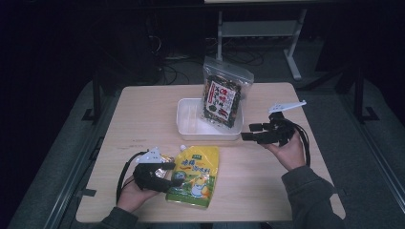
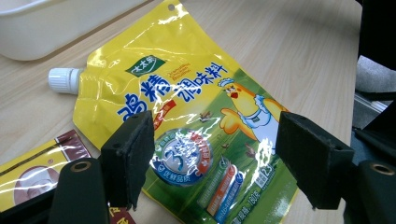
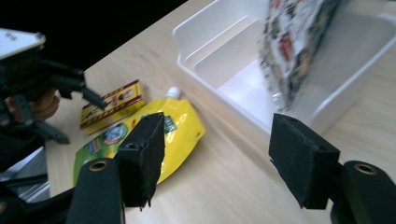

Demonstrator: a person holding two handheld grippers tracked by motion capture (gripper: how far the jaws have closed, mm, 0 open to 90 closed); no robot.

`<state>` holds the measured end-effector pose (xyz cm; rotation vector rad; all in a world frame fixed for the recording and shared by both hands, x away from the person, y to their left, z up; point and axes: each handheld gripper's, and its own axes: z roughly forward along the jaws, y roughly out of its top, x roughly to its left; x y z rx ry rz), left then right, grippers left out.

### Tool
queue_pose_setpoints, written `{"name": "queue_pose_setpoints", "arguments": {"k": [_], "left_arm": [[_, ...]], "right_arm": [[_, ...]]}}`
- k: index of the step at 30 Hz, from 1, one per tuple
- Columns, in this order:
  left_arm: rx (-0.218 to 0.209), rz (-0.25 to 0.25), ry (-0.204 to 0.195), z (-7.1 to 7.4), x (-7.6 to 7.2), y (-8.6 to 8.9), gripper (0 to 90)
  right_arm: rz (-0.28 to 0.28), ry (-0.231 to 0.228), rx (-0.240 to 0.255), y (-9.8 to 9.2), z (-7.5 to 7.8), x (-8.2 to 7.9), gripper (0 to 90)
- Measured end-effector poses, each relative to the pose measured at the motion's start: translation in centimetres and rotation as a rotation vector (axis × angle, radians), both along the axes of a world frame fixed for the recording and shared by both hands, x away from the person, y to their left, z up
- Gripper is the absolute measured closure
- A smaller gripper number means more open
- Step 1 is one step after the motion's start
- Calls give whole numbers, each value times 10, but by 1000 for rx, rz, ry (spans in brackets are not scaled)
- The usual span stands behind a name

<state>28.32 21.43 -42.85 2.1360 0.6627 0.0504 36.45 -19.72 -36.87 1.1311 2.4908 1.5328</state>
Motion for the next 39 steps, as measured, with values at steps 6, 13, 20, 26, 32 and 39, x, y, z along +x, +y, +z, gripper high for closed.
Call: {"name": "queue_pose_setpoints", "arguments": {"k": [6, 13, 20, 26, 32, 39], "left_arm": [[-2, 0, 0, 0, 0, -1, 277], [-1, -4, -3, 1, 0, -1, 277], [4, -2, -7, 1, 0, 0, 277], [12, 2, -6, 0, 0, -2, 277], [21, -3, -8, 0, 0, -3, 277], [22, 3, -7, 0, 0, -3, 277]], "right_arm": [[41, 19, -20, 12, -8, -12, 348], [60, 45, -31, 19, -15, -18, 347], [68, 70, -45, 24, -20, -21, 346], [81, 99, -66, 33, -24, -21, 345], [96, 153, -99, 46, -33, -15, 357], [129, 218, -136, 71, -50, -1, 394]]}}
